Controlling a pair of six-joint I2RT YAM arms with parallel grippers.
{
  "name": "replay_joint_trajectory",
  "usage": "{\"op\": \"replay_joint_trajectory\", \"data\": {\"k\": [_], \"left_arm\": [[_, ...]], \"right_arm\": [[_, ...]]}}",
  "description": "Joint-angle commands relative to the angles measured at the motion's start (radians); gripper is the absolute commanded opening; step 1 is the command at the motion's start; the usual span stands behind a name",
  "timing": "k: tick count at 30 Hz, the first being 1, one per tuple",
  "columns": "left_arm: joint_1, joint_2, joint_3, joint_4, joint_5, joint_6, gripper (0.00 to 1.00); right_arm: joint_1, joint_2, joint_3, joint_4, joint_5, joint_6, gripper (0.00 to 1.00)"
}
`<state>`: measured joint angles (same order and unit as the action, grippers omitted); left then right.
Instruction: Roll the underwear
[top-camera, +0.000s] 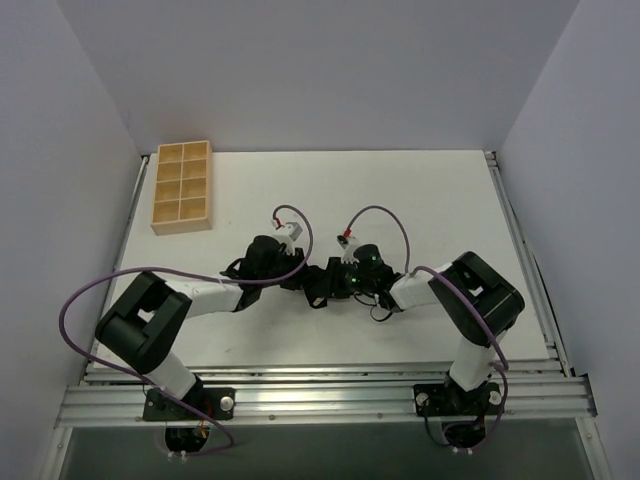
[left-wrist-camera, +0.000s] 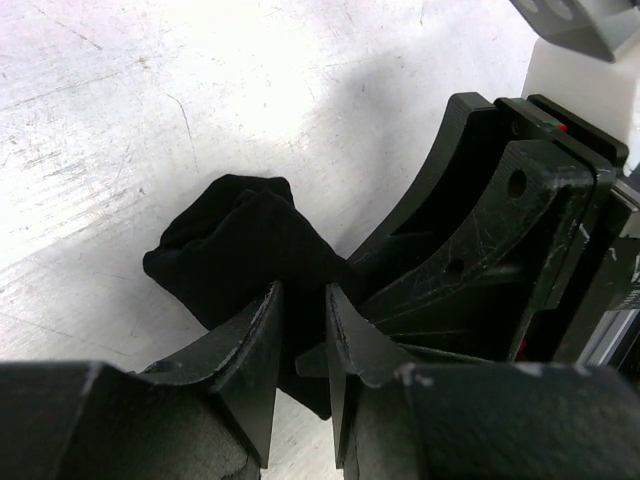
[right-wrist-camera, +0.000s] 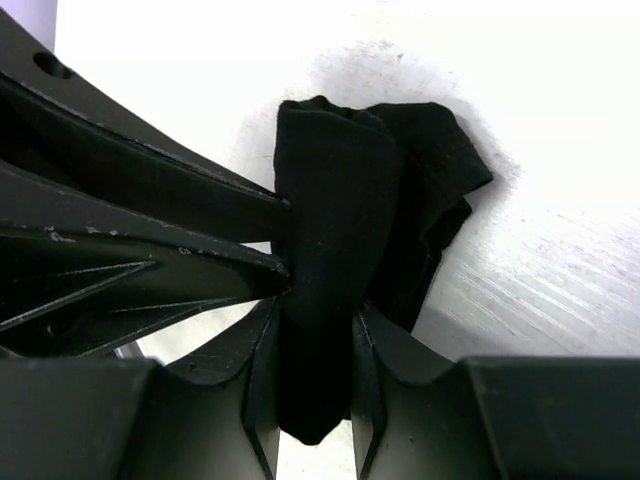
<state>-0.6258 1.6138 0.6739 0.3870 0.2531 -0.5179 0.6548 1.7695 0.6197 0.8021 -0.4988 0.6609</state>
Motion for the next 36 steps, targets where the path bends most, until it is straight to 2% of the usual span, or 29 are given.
{"op": "replay_joint_trajectory", "data": {"k": [1, 3, 4, 6, 10, 13, 15, 16, 17, 18, 20, 21, 23, 26, 28, 32, 36], "left_arm": [[-0.008, -0.032, -0.027, -0.069, -0.02, 0.03, 0.33], [0.0, -0.1, -0.031, -0.1, -0.025, 0.041, 0.33], [0.006, -0.121, -0.033, -0.146, -0.028, 0.041, 0.25], [0.04, -0.173, -0.004, -0.279, -0.038, 0.032, 0.2], [0.058, -0.218, 0.082, -0.484, -0.044, 0.1, 0.22], [0.058, -0.288, 0.113, -0.545, -0.072, 0.124, 0.17], [0.064, -0.379, 0.069, -0.464, -0.06, 0.076, 0.12], [0.073, -0.4, 0.05, -0.436, -0.036, 0.059, 0.03], [0.11, -0.423, 0.033, -0.412, 0.001, 0.017, 0.02], [0.138, -0.416, 0.012, -0.322, 0.14, 0.012, 0.02], [0.21, -0.334, 0.012, -0.318, 0.254, -0.014, 0.02], [0.225, -0.286, 0.033, -0.383, 0.324, -0.007, 0.02], [0.235, -0.179, 0.085, -0.438, 0.368, 0.036, 0.02], [0.224, -0.135, 0.028, -0.266, 0.373, -0.031, 0.02], [0.218, -0.129, 0.001, -0.144, 0.324, -0.073, 0.02], [0.19, -0.074, -0.031, 0.015, 0.272, -0.157, 0.02], [0.153, -0.006, -0.043, 0.174, 0.278, -0.206, 0.02]], "right_arm": [[0.006, 0.06, -0.061, -0.029, -0.024, -0.023, 0.13], [0.003, 0.074, -0.075, 0.011, -0.046, -0.021, 0.1], [-0.001, 0.088, -0.078, 0.04, -0.058, -0.026, 0.08], [0.0, 0.099, -0.078, 0.054, -0.081, -0.032, 0.05], [-0.001, 0.12, -0.075, 0.106, -0.109, -0.035, 0.05], [-0.003, 0.139, -0.077, 0.146, -0.145, -0.027, 0.04], [-0.003, 0.151, -0.071, 0.16, -0.162, -0.027, 0.04], [-0.004, 0.165, -0.066, 0.166, -0.164, -0.026, 0.04], [-0.003, 0.169, -0.063, 0.169, -0.167, -0.026, 0.04], [-0.004, 0.176, -0.061, 0.169, -0.167, -0.026, 0.04], [-0.004, 0.185, -0.061, 0.186, -0.164, -0.021, 0.04], [-0.004, 0.188, -0.064, 0.198, -0.165, -0.012, 0.04], [-0.003, 0.208, -0.077, 0.261, -0.181, 0.005, 0.04], [-0.003, 0.249, -0.098, 0.367, -0.211, 0.046, 0.04], [-0.003, 0.277, -0.103, 0.406, -0.219, 0.068, 0.04], [-0.003, 0.286, -0.115, 0.419, -0.221, 0.072, 0.04], [-0.003, 0.288, -0.115, 0.408, -0.222, 0.068, 0.04]]}}
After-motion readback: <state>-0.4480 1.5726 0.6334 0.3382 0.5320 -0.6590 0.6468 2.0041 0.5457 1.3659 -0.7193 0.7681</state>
